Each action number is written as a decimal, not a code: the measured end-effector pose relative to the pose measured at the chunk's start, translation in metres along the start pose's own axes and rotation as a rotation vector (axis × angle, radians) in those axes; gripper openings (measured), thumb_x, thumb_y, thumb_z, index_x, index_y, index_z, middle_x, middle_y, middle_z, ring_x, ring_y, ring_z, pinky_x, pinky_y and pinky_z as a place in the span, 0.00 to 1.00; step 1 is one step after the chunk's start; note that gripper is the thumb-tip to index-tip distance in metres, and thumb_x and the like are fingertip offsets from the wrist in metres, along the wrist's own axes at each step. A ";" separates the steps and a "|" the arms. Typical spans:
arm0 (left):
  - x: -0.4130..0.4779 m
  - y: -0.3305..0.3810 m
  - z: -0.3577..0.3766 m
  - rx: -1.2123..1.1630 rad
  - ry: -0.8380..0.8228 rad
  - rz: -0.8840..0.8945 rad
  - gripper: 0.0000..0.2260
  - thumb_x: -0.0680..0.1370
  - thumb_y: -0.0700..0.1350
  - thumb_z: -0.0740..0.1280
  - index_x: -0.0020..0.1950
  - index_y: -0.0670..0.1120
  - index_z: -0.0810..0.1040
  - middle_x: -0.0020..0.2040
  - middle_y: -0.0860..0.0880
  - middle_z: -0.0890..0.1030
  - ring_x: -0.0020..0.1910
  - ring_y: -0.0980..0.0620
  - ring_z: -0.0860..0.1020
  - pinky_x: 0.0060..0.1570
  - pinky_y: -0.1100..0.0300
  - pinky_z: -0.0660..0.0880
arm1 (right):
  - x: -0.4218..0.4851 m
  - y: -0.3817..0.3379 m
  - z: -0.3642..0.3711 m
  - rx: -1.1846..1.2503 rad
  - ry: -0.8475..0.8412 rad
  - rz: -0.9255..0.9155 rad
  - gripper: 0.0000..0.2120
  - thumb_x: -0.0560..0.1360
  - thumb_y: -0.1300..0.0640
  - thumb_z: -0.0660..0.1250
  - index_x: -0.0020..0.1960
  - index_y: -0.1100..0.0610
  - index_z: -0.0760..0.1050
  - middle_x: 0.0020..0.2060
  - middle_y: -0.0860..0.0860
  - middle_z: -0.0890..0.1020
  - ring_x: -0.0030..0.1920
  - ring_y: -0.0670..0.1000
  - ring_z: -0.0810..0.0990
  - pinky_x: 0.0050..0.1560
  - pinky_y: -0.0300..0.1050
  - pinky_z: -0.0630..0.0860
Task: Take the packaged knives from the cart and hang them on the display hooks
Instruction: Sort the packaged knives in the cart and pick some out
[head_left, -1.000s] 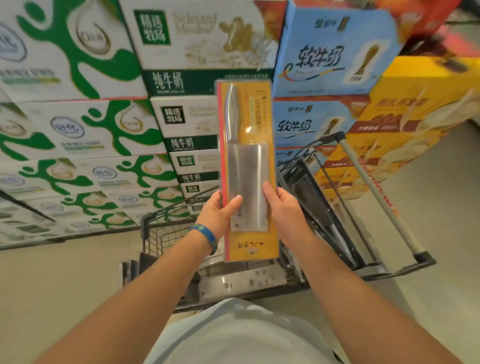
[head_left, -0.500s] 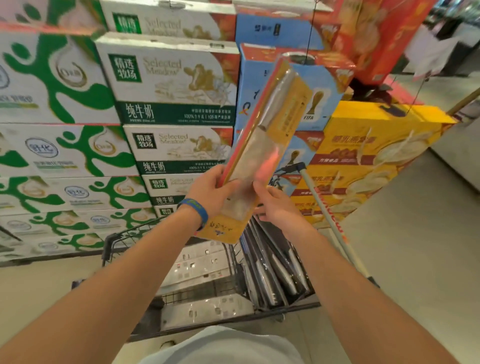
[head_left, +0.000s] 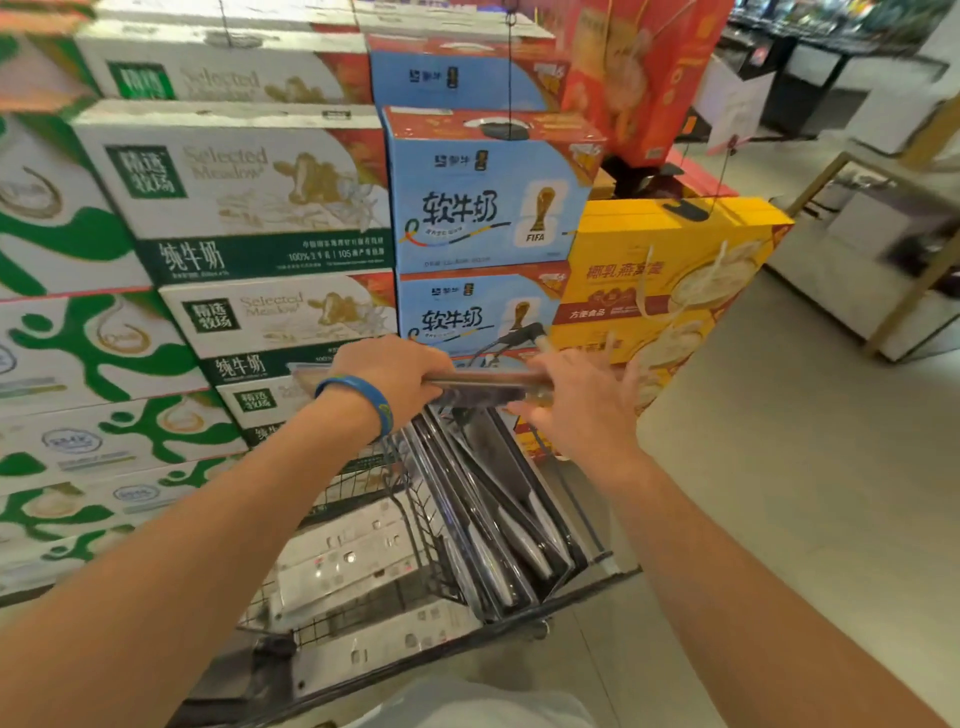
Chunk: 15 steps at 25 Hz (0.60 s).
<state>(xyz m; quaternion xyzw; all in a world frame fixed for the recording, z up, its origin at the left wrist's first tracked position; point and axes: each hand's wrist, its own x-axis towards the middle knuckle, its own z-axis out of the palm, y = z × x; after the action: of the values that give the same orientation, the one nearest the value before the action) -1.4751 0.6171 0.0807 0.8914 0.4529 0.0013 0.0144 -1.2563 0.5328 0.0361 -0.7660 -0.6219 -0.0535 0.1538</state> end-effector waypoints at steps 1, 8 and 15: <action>0.002 0.003 0.000 0.082 -0.027 0.043 0.07 0.83 0.53 0.59 0.54 0.62 0.76 0.40 0.56 0.79 0.36 0.52 0.77 0.33 0.58 0.77 | -0.004 0.003 0.001 0.029 -0.057 0.003 0.16 0.74 0.35 0.71 0.57 0.42 0.80 0.49 0.42 0.84 0.57 0.51 0.81 0.76 0.67 0.54; 0.009 0.012 0.030 -0.145 0.592 0.231 0.11 0.74 0.43 0.74 0.56 0.50 0.84 0.60 0.49 0.82 0.61 0.41 0.78 0.62 0.43 0.71 | -0.033 0.031 0.025 0.180 -0.143 0.181 0.15 0.79 0.37 0.66 0.41 0.46 0.74 0.30 0.42 0.75 0.30 0.41 0.74 0.27 0.36 0.69; -0.013 0.009 0.127 -0.488 -0.273 -0.390 0.32 0.80 0.57 0.64 0.81 0.51 0.56 0.80 0.45 0.58 0.75 0.43 0.65 0.71 0.49 0.68 | -0.050 0.040 0.046 0.535 0.058 0.553 0.11 0.81 0.43 0.66 0.42 0.47 0.73 0.31 0.45 0.77 0.30 0.44 0.76 0.26 0.35 0.66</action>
<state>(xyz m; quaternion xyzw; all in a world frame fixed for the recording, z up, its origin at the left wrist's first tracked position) -1.4730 0.5983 -0.0455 0.7503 0.5951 -0.0126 0.2878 -1.2331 0.4928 -0.0282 -0.8360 -0.3790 0.1326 0.3741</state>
